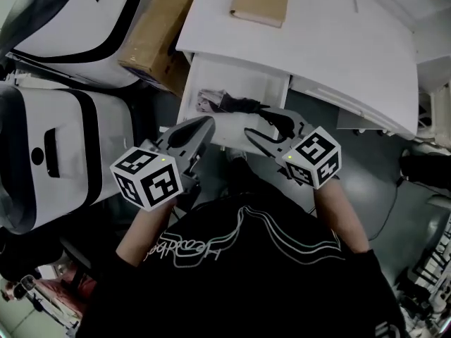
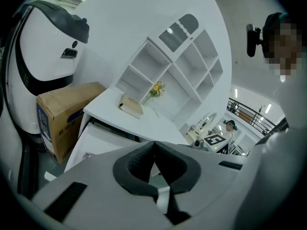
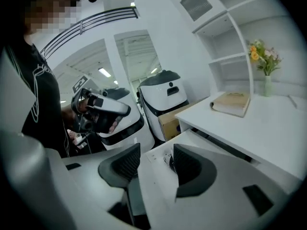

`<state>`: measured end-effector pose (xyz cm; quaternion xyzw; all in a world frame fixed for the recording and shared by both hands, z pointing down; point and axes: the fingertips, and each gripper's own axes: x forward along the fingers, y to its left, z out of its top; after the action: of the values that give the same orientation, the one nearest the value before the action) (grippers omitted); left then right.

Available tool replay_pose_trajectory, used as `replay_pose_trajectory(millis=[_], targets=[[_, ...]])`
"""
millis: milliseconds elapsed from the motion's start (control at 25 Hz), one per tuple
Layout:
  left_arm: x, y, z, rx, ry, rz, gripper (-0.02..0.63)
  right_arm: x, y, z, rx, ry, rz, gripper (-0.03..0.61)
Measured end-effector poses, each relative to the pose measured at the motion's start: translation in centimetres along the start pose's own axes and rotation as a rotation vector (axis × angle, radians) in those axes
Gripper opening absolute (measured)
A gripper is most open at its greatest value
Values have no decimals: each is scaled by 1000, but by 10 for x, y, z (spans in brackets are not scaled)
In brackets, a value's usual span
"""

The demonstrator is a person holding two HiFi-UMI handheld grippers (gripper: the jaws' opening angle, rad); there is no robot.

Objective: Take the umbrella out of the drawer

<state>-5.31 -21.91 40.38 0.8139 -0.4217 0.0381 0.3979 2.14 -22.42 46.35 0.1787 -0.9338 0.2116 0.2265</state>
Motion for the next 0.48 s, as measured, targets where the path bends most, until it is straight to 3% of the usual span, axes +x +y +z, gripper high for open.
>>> replay_pose_trajectory(millis=[240, 480], targets=[[15, 41, 19, -56, -15, 68, 20, 56, -42, -19, -26, 125, 75, 230], [19, 85, 31, -101, -22, 135, 20, 118, -77, -58, -212, 325, 97, 232]])
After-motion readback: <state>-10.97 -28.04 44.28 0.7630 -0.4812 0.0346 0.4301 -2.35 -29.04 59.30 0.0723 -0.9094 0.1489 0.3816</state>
